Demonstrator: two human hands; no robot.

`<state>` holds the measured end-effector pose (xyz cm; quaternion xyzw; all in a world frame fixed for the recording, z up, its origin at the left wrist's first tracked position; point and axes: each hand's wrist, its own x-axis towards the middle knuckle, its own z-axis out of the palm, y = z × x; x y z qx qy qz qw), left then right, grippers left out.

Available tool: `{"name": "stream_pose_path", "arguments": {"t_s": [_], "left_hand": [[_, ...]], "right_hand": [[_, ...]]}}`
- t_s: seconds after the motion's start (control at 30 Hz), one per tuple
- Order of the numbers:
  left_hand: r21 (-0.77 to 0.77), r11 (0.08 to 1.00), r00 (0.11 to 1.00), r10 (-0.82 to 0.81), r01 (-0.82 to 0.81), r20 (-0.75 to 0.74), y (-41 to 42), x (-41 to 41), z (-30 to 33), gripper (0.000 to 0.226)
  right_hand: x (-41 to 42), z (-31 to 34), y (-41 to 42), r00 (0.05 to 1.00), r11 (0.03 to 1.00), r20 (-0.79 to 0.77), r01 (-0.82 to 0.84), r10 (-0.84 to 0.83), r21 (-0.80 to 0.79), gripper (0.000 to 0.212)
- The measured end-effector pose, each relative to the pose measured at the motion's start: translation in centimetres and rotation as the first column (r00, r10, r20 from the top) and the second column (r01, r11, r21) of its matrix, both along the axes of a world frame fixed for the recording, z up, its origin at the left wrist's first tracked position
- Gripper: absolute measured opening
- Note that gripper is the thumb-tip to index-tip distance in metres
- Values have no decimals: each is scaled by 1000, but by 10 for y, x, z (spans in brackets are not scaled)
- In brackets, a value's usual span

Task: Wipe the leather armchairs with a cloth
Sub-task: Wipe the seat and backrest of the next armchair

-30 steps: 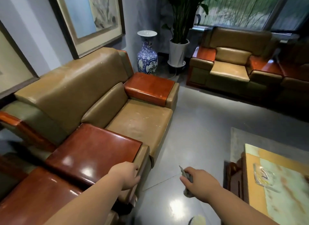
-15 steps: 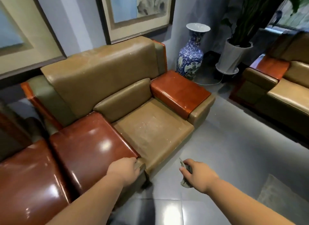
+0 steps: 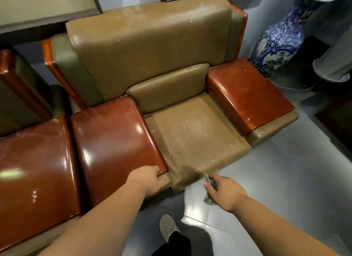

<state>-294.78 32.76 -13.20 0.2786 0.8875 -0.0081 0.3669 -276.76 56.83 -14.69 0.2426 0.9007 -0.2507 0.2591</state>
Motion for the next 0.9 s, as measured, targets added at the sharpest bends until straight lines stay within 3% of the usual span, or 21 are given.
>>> {"name": "stream_pose_path", "arguments": {"t_s": [0.2,0.3,0.47,0.6,0.67,0.8,0.9], "left_hand": [[-9,997,997,71,-71,18,11,2,-50,53],[43,989,983,144,-140,-113,24,-25,-89,63],[153,956,920,284,-250,-270,49,-68,-178,80],[158,951,869,307,-266,-388,43,-55,-241,82],[197,943,839,328,-267,-434,36,-48,-255,81],[221,947,818,315,-234,-482,33,-43,-272,80],[222,948,808,310,-226,-500,36,-43,-282,81]], "right_hand": [[-33,-56,13,994,992,88,75,-66,-106,49],[-77,-100,21,995,987,36,96,-92,-130,49],[-160,-204,36,997,993,-18,-69,71,91,48],[-176,-298,31,935,895,125,-355,333,270,61],[-165,-336,29,924,868,50,-374,379,327,64],[-136,-378,30,925,905,-176,-267,337,331,68],[-155,-393,41,844,841,-210,-402,494,361,72]]}}
